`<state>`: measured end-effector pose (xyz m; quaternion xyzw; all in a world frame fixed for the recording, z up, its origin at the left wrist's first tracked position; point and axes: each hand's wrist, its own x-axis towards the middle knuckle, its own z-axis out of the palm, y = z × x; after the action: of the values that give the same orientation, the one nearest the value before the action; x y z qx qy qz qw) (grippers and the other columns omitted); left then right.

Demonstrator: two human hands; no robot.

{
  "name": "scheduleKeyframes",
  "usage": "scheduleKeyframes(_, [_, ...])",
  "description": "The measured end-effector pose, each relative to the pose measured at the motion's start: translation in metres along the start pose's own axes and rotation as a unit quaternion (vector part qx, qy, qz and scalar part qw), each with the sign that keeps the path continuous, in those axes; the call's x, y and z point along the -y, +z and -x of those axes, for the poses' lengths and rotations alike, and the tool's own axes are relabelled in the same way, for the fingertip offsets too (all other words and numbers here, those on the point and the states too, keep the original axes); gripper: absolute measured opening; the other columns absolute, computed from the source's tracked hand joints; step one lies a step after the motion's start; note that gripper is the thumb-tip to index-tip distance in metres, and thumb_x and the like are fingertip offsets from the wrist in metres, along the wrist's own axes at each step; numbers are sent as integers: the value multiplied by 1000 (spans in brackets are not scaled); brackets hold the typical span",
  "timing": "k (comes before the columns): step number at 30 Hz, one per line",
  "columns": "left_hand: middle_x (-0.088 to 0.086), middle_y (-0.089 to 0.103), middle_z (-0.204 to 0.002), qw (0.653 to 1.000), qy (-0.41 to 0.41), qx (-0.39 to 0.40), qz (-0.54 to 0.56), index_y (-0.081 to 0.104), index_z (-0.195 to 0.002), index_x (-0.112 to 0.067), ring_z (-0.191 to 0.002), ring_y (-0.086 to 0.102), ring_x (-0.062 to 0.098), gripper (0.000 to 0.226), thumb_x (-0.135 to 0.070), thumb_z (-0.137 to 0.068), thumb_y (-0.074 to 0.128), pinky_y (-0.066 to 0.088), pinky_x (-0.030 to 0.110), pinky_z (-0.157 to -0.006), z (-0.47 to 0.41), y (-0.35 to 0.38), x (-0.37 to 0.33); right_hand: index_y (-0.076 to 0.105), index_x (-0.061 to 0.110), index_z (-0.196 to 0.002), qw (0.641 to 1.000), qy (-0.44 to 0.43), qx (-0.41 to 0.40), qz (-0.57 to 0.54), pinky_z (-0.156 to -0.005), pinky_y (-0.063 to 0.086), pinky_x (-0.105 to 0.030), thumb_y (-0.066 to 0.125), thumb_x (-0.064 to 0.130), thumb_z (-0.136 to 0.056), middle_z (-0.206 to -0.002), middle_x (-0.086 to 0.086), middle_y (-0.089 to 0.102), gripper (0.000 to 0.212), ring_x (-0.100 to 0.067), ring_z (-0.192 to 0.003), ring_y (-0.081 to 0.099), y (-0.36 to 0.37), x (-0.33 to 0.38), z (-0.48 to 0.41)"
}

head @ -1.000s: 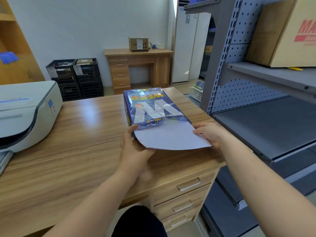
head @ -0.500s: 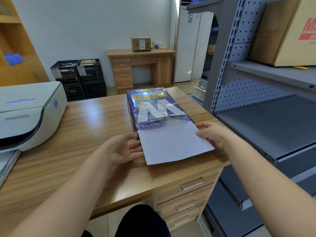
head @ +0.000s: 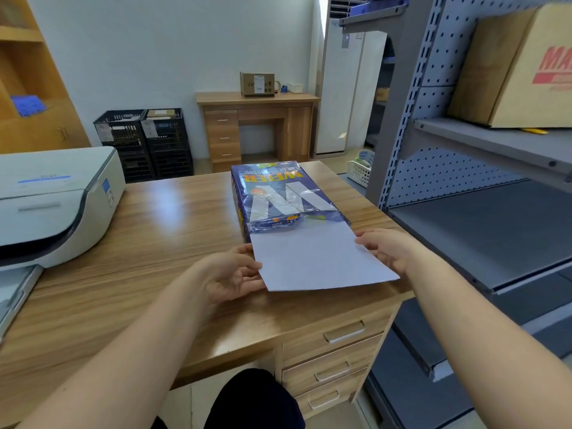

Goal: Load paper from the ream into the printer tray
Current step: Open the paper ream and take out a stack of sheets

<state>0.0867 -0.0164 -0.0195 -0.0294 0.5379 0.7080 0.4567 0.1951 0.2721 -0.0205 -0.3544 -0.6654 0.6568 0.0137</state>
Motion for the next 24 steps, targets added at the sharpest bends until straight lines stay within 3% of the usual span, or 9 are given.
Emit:
scheduleKeyframes(3, [20, 66, -120, 999, -11, 28, -21, 57, -116, -8, -77, 74, 30, 43, 19, -90, 36, 60, 43, -65, 4, -3, 0, 64, 10, -116, 999, 20, 6, 39, -87, 55, -44, 64, 14, -86, -107, -14, 71, 30, -30, -90, 70, -3, 6, 2])
scheduleKeyframes(5, [20, 69, -115, 999, -15, 36, -38, 59, -114, -7, -78, 74, 30, 38, 15, -91, 38, 62, 41, -64, 6, -3, -3, 65, 9, -116, 998, 19, 22, 55, -93, 52, -45, 62, 13, -87, -107, -15, 72, 29, -32, -97, 70, -7, 9, 4])
scheduleKeyframes(6, [20, 70, -108, 998, -17, 35, -46, 59, -112, -6, -76, 73, 29, 32, 11, -92, 40, 62, 38, -60, 6, -3, -4, 66, 9, -113, 998, 20, 31, 52, -89, 55, -43, 60, 10, -89, -105, -15, 74, 25, -32, -94, 70, -8, 10, 7])
scheduleKeyframes(8, [19, 69, -97, 998, -21, 26, -56, 57, -111, -3, -69, 73, 27, 21, 0, -95, 42, 60, 33, -53, 5, -1, -7, 65, 8, -102, 998, 23, 45, 32, -67, 61, -35, 56, 3, -92, -94, -14, 75, 15, -28, -78, 73, -8, 9, 14])
scheduleKeyframes(10, [18, 67, -97, 998, -16, 13, -56, 56, -115, -3, -66, 73, 25, 22, -3, -97, 43, 59, 31, -50, 3, 1, -8, 64, 7, -96, 998, 25, 58, 13, -48, 58, -28, 52, -2, -93, -89, -15, 74, 15, -24, -63, 73, -9, 7, 19])
scheduleKeyframes(12, [18, 68, -101, 999, -2, 5, -52, 57, -119, -6, -66, 73, 24, 29, 2, -97, 41, 59, 30, -50, 1, 3, -6, 64, 5, -101, 997, 24, 73, 5, -46, 56, -26, 51, -3, -93, -93, -16, 74, 17, -23, -63, 73, -11, 3, 22])
scheduleKeyframes(15, [17, 69, -101, 999, 8, 6, -40, 61, -109, -6, -75, 72, 25, 29, 6, -97, 38, 61, 35, -55, 5, 7, -3, 63, 2, -111, 997, 34, 67, -8, -48, 56, -28, 55, 5, -93, -94, -17, 74, 20, -24, -64, 73, -13, -2, 23])
scheduleKeyframes(19, [19, 67, -105, 1000, 7, 7, -26, 59, -107, -6, -88, 66, 27, 28, 8, -96, 37, 59, 38, -62, 10, 8, 2, 66, 2, -105, 1000, 18, 15, 8, -38, 48, -20, 57, 19, -93, -69, -8, 73, 23, -16, -45, 66, -11, -3, 25])
scheduleKeyframes(24, [22, 68, -106, 1000, 2, 12, -12, 58, -114, -3, -71, 74, 27, 30, 10, -95, 38, 61, 35, -53, 13, 5, 10, 67, 4, -111, 994, -10, -25, 106, -44, 50, -22, 59, 20, -92, -97, -15, 73, 26, -20, -63, 70, -10, -4, 31])
